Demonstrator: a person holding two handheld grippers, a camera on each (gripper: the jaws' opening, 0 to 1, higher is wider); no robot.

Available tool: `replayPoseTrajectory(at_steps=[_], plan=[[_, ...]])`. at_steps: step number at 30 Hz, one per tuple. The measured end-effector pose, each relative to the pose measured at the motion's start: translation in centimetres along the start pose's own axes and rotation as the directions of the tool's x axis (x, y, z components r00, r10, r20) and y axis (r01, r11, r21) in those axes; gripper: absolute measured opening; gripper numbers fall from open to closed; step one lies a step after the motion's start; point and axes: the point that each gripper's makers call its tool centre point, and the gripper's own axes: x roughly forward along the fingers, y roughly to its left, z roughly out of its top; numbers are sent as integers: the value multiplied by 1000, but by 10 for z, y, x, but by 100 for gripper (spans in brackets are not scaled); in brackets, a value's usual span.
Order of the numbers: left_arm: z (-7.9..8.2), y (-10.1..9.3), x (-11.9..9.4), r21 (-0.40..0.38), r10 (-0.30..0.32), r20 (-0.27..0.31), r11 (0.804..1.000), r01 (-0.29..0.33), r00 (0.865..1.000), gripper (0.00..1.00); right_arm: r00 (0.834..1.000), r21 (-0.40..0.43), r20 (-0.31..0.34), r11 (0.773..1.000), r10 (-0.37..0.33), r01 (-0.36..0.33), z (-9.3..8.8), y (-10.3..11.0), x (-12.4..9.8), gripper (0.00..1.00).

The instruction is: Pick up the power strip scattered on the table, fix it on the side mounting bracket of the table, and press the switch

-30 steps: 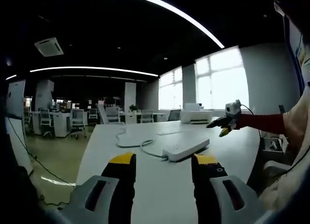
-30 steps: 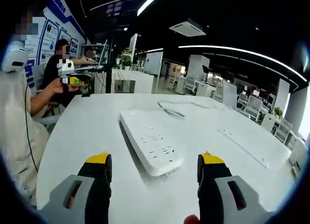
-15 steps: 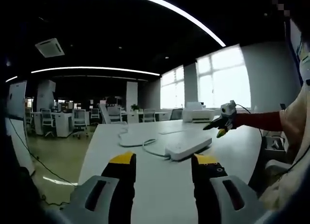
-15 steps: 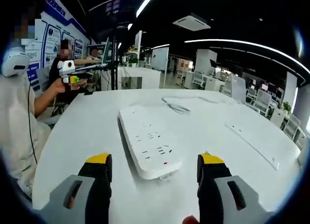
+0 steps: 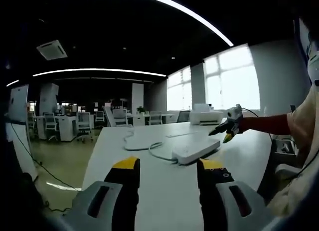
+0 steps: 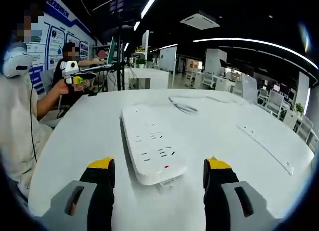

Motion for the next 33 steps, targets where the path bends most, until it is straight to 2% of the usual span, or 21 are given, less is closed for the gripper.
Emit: replayPoseTrajectory(at_steps=[8, 16, 33], plan=[[2, 2, -1, 3, 5, 1, 1000, -5, 1000, 51, 1000, -8, 8, 1000, 20, -20, 0, 3, 10, 68], [1, 4, -1, 2, 10, -1, 1000, -10, 1000, 50, 999, 21, 8, 999, 31, -32, -4, 2, 20, 67], [-1, 8, -1, -5, 14, -4, 1000, -15, 1000, 50, 998, 18, 1, 998, 63, -63, -5, 14, 37, 63]])
